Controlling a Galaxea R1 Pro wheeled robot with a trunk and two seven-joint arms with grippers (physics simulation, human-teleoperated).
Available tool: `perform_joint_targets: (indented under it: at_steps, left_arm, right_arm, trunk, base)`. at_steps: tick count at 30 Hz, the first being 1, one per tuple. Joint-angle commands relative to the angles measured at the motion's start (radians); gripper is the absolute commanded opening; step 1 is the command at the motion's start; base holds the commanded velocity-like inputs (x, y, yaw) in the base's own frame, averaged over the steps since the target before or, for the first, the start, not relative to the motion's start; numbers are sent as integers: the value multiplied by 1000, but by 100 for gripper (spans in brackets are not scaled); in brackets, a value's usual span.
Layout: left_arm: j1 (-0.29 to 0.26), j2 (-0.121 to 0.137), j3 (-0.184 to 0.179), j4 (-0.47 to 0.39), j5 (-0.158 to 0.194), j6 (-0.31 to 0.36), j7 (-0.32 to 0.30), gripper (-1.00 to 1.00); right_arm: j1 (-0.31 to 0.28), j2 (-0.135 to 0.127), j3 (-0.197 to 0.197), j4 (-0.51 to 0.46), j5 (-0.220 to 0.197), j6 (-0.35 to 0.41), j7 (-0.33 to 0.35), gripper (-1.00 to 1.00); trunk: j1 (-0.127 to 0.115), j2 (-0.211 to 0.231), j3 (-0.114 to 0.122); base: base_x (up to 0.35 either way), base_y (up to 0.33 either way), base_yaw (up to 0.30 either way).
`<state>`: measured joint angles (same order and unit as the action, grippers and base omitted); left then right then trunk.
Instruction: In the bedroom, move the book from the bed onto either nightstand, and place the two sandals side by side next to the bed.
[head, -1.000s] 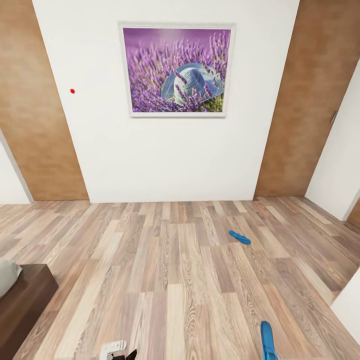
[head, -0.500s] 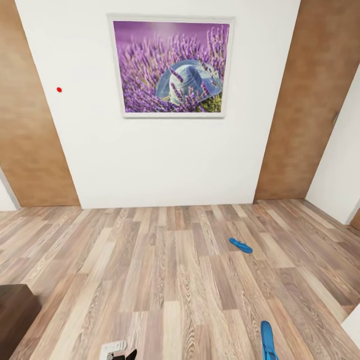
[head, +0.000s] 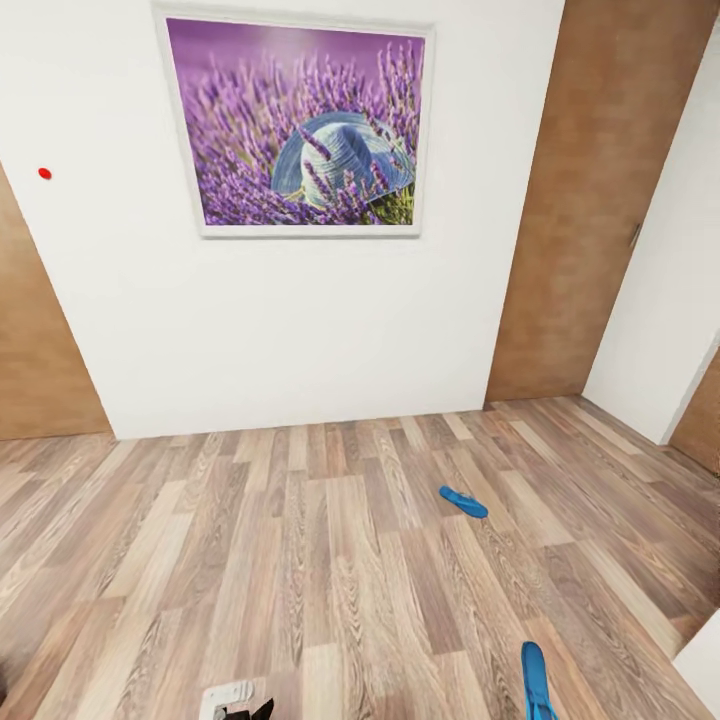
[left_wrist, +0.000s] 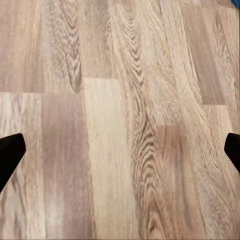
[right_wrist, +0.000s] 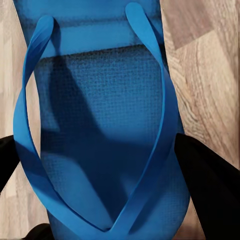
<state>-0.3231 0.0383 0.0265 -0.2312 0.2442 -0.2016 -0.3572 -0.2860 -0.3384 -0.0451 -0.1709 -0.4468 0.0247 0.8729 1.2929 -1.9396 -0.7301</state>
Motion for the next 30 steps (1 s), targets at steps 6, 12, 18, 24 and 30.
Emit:
perform_joint_targets:
  at_steps: [6, 12, 18, 24, 30]
  left_arm:
    - [-1, 0, 4, 1, 5, -1, -6, 100]
    - [-1, 0, 4, 1, 6, -1, -6, 100]
    - [-1, 0, 6, 1, 6, -1, -6, 100]
    - [-1, 0, 6, 1, 6, -1, -6, 100]
    - [-1, 0, 6, 1, 6, -1, -6, 100]
  right_arm:
    - [-1, 0, -6, 1, 0, 3, 5, -100]
    - [-1, 1, -7, 1, -1, 3, 6, -100]
    - [-1, 0, -7, 1, -2, 3, 6, -100]
    - [-1, 1, -7, 1, -1, 3, 6, -100]
    - [-1, 0, -7, 1, -2, 3, 6, -100]
  trunk:
    - [0, 0, -1]
    - [0, 0, -1]
    - [0, 0, -1]
    - [0, 0, -1]
    - [0, 0, -1]
  base:
    - [285, 0, -97]
    - [222, 0, -11]
    - [198, 0, -136]
    - [205, 0, -230]
    - [205, 0, -155]
